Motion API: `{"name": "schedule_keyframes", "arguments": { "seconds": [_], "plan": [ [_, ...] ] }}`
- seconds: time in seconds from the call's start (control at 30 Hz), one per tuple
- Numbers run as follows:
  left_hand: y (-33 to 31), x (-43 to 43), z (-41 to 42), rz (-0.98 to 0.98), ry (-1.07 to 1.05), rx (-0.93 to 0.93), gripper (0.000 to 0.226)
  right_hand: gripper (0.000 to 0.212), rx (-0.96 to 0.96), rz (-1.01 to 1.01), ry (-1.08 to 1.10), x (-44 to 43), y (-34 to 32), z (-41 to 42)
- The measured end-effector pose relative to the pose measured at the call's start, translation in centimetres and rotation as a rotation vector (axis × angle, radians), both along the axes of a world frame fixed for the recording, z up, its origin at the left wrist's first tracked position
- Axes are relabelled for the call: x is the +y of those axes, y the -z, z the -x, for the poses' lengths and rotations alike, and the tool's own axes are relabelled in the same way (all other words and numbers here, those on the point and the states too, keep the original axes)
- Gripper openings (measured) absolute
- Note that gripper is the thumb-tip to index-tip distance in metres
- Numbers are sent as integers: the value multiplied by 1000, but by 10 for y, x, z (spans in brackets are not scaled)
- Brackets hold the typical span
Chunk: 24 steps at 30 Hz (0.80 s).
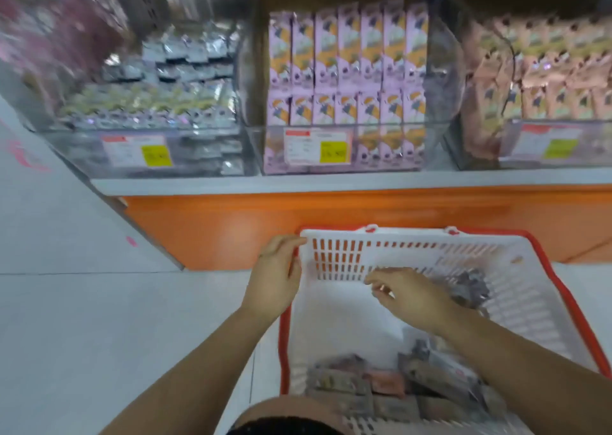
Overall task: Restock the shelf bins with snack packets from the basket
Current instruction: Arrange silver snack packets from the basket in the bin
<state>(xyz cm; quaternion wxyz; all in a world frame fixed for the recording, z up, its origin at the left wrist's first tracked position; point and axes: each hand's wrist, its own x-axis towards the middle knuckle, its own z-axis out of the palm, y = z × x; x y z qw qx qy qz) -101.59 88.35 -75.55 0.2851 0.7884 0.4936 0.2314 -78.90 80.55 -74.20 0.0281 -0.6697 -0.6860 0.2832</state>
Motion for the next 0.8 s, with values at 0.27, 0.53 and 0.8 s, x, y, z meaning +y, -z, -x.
{"name": "schedule_keyframes", "arguments": {
  "seconds": [0.27, 0.53, 0.8],
  "plan": [
    [36, -14, -20, 66, -47, 74, 42, 37, -231, 705, -116, -36, 79, -53],
    [33, -17, -22, 65, -60, 63, 40, 24, -381, 658, -219, -56, 103, -37],
    [32, -17, -18, 64, 8, 254, 44, 17, 60, 375, 72, -8, 38, -24]
  ]
}}
